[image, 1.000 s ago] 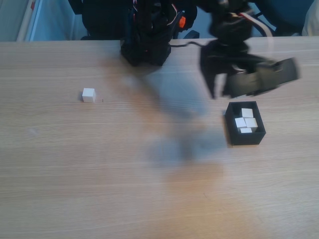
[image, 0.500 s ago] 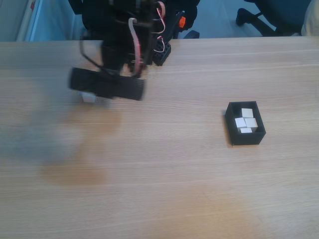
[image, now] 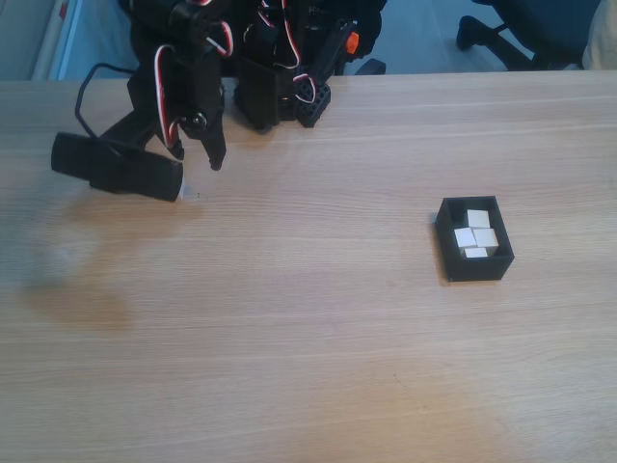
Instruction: Pick blocks and place them in the box.
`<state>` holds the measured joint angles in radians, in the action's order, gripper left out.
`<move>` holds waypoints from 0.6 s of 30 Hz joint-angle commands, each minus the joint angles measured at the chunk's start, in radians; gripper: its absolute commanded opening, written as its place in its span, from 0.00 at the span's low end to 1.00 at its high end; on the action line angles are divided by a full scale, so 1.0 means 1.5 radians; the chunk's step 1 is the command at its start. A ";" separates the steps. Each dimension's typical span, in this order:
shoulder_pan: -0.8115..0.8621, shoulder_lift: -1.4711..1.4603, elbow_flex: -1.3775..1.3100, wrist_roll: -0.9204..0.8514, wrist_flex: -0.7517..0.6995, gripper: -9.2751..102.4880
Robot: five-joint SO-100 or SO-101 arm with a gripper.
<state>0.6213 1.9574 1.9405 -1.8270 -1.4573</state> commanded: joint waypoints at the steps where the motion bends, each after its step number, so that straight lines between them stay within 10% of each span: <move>1: 0.039 -0.006 -0.002 -0.042 0.007 0.22; 18: 0.148 -0.089 0.001 -0.205 0.067 0.23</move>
<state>0.8253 1.8270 1.9466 -2.1154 -1.3652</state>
